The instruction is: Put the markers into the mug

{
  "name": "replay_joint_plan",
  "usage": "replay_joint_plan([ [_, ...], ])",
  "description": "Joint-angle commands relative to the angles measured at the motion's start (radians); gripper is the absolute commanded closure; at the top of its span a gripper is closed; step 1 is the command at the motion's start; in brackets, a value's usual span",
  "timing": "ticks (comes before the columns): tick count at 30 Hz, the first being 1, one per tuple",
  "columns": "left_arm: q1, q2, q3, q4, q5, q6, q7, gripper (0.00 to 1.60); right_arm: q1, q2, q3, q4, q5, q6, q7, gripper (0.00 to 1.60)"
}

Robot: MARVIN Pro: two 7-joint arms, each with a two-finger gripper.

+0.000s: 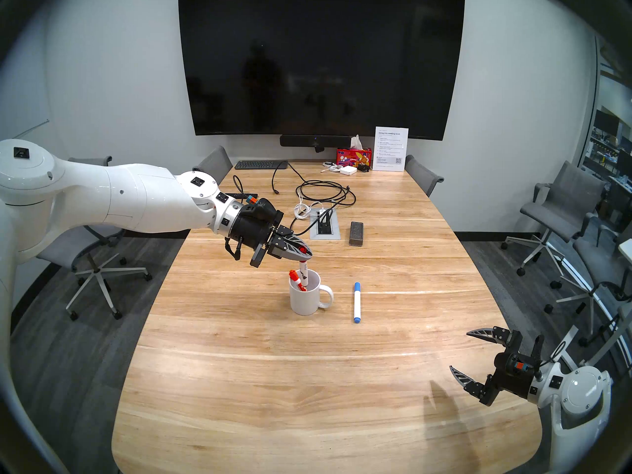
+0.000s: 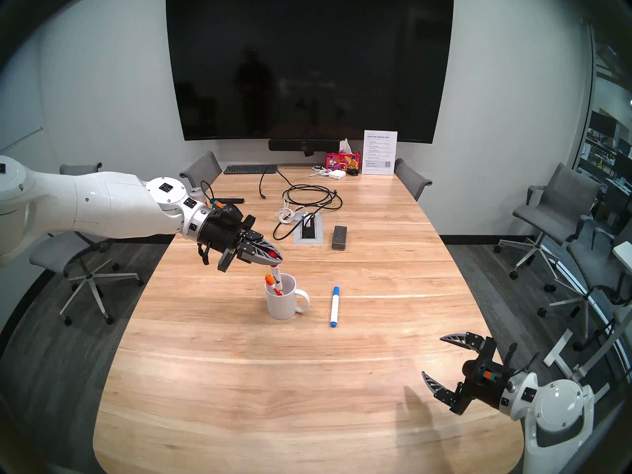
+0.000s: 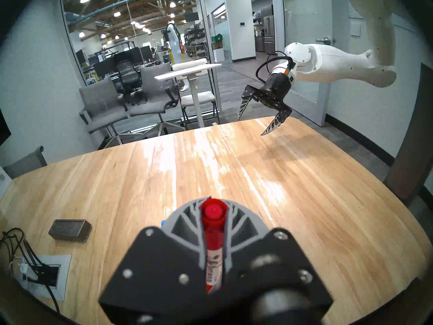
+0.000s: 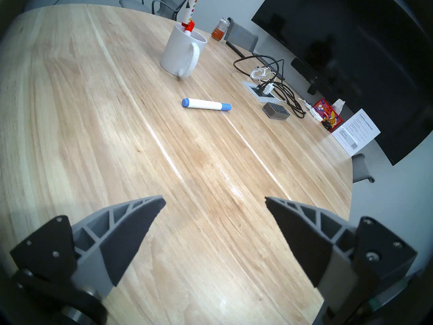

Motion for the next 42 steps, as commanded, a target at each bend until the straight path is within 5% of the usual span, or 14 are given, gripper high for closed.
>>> replay_joint_plan([
  [1,0.013,-0.010,-0.008,0.034,-0.018,0.006,0.003,1.60,0.003,0.002,0.000,-0.014,0.004,0.002,0.003,0.00],
  [16,0.147,-0.044,0.020,0.116,-0.039,0.020,0.007,1.60,0.003,0.002,0.000,-0.014,0.004,0.002,0.002,0.00],
  [26,0.170,-0.048,0.035,0.136,-0.034,0.040,0.032,1.60,0.003,0.002,0.000,-0.014,0.004,0.002,0.003,0.00],
  [28,0.171,-0.046,0.034,0.137,-0.034,0.037,0.029,0.84,0.003,0.002,0.000,-0.014,0.004,0.002,0.003,0.00],
  [29,0.171,-0.044,0.035,0.135,-0.033,0.037,0.032,0.23,0.003,0.002,0.000,-0.014,0.004,0.002,0.003,0.00],
  [30,0.168,-0.039,0.036,0.127,-0.033,0.039,0.044,0.00,0.003,0.002,0.000,-0.014,0.004,0.002,0.003,0.00],
  [42,0.120,0.047,0.059,0.034,-0.009,0.040,0.067,0.00,0.003,0.002,0.000,-0.014,0.004,0.002,0.002,0.00],
])
